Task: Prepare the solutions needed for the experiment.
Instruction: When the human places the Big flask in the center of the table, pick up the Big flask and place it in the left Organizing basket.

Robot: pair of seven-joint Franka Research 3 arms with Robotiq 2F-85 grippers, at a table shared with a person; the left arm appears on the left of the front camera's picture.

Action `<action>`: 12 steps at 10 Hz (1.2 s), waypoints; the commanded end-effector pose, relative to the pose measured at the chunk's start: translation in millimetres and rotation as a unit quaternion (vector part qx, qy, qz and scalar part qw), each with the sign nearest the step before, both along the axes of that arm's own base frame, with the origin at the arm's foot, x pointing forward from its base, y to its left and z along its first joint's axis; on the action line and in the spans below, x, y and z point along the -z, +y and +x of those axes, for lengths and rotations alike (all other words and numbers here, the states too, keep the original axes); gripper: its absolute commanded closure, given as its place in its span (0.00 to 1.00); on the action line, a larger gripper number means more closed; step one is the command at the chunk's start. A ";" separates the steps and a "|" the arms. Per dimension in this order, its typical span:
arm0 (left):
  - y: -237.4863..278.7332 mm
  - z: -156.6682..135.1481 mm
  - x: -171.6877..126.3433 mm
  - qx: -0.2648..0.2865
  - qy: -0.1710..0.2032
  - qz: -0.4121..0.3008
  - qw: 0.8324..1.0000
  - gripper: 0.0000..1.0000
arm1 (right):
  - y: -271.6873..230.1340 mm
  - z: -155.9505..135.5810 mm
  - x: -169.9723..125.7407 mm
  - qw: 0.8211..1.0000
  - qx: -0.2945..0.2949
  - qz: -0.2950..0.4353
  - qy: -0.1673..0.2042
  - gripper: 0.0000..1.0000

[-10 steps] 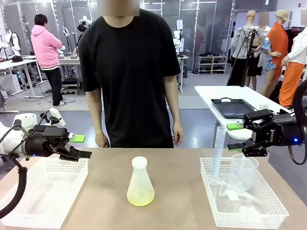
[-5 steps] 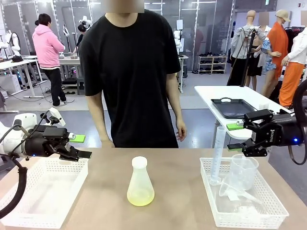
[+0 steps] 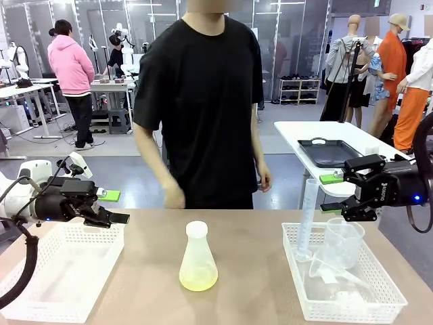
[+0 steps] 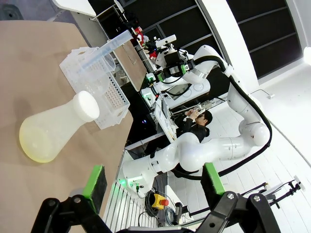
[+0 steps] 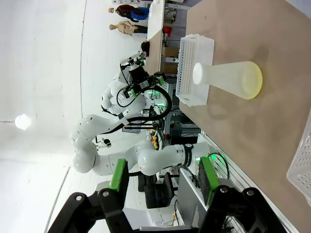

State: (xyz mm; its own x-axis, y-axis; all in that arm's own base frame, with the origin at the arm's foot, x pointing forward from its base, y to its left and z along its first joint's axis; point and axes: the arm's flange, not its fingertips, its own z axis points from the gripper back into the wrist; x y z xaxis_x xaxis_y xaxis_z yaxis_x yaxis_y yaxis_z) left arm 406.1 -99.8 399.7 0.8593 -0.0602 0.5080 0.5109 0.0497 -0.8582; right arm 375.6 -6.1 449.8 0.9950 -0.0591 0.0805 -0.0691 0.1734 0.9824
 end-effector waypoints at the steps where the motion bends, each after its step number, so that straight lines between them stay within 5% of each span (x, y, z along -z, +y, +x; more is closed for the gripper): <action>1: 8.3 15.1 -7.3 0.009 -0.059 0.007 0.998 0.00 | 0.4 -0.8 -2.3 1.000 -0.003 0.001 -0.003 0.26; 4: 26.5 33.0 -8.8 0.044 -0.220 0.078 0.971 0.00 | 0.4 -0.8 -2.3 1.000 -0.003 0.001 -0.003 0.26; 7: 18.3 32.1 -8.8 0.033 -0.385 0.179 0.905 0.00 | 0.4 -0.8 -2.3 1.000 -0.003 0.001 -0.003 0.26; 10: 6.8 21.3 -5.6 0.024 -0.456 0.266 0.849 0.00 | 0.4 -0.8 -2.3 1.000 -0.003 0.001 -0.003 0.26; 12: 8.7 18.5 -2.8 0.035 -0.458 0.296 0.838 0.00 | 0.4 -0.8 -2.3 1.000 -0.003 0.001 -0.003 0.26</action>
State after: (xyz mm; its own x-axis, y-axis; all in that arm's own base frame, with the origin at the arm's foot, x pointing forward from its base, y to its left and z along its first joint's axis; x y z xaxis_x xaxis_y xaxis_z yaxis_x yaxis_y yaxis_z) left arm 429.9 -87.2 407.1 0.1132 -0.5425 0.8324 0.9681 0.2485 0.0303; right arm 375.6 -6.4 449.9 0.9949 -0.0598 0.0809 -0.0694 0.1743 0.9822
